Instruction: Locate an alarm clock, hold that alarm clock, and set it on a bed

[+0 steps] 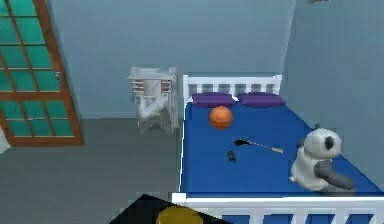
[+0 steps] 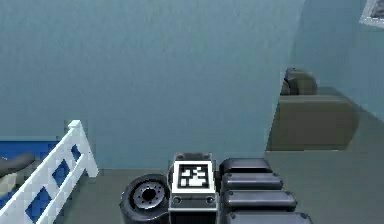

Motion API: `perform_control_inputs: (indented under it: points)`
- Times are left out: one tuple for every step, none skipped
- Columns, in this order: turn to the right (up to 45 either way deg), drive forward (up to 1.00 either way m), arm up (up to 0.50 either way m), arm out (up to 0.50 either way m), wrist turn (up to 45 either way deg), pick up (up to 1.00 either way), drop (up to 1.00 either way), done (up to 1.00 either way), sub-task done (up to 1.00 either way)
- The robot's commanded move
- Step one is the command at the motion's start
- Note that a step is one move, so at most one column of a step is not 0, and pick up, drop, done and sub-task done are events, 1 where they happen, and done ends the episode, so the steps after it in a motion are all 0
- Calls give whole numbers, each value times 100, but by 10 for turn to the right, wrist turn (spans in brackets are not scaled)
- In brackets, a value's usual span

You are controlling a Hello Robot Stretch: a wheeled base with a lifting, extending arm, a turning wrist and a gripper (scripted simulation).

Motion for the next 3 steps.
perform_control_inputs:
  points:
    - [-390, 0, 0, 0, 0, 0, 0, 0, 0]
    - [0, 65, 0, 0, 0, 0, 0, 0, 0]
    - [-450, 0, 0, 0, 0, 0, 0, 0, 0]
